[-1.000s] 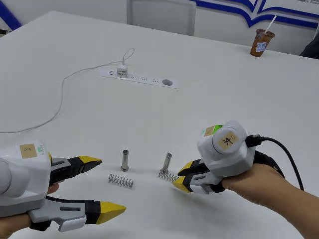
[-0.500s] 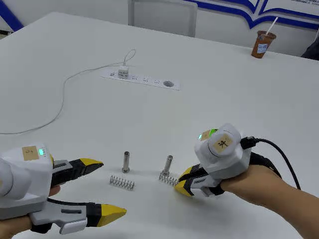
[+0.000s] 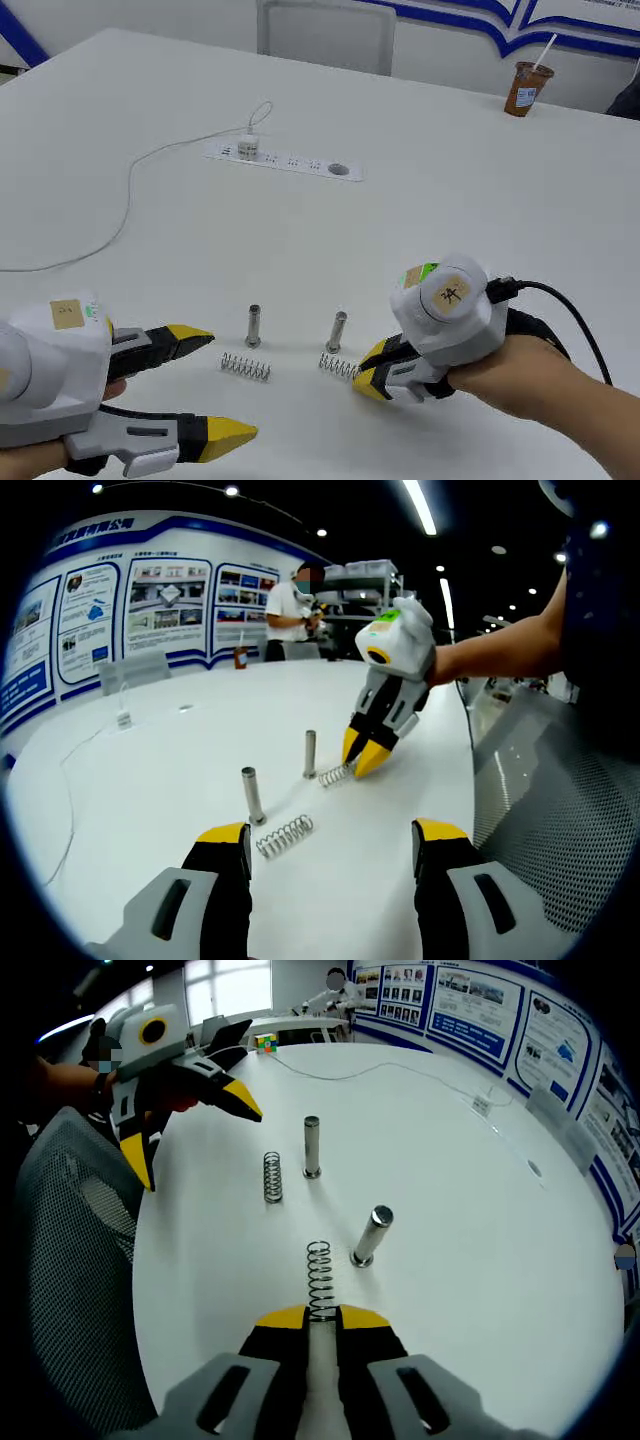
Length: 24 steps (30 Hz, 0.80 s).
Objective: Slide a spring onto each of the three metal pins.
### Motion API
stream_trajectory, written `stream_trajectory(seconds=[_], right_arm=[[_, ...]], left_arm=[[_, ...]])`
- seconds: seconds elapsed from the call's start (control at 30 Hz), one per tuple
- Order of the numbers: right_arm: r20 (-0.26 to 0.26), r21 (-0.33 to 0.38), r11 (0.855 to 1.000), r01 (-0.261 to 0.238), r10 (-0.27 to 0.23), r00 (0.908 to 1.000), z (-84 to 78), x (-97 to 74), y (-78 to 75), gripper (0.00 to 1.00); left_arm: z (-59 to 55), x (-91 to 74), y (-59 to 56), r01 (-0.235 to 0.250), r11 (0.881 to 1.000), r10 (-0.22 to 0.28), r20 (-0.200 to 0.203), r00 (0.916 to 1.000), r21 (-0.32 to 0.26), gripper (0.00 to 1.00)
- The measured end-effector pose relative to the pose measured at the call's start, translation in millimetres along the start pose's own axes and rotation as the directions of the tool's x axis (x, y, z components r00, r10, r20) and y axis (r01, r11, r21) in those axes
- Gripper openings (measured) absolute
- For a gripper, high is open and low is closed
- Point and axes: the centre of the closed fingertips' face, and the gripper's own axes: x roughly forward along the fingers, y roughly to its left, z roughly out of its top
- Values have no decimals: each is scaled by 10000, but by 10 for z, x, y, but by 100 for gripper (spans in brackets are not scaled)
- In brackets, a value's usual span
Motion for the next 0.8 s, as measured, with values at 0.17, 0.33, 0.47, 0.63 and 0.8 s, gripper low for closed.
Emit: stream_trajectory(seconds=[0.17,0.33,0.47,0.63,0.8], right_arm=[[94,-312,9994,-180,183,9998,49,-87,131,11],[90,-565,9974,-439,445,9990,81,-130,251,11],[65,-869,9935,-738,746,9972,126,-153,363,11],[27,-1282,9845,-1200,1214,9926,209,-167,519,11],[19,-1552,9771,-1454,1475,9891,264,-172,623,11]], left_arm=[[-1,74,-126,418,9989,-416,-86,9991,195,62],[-35,178,-230,861,9956,-852,-240,9961,363,58],[-40,245,-294,1185,9911,-1167,-321,9926,614,54],[-61,327,-339,1502,9840,-1461,-490,9881,958,49],[-60,360,-340,1624,9790,-1570,-526,9862,1230,43]])
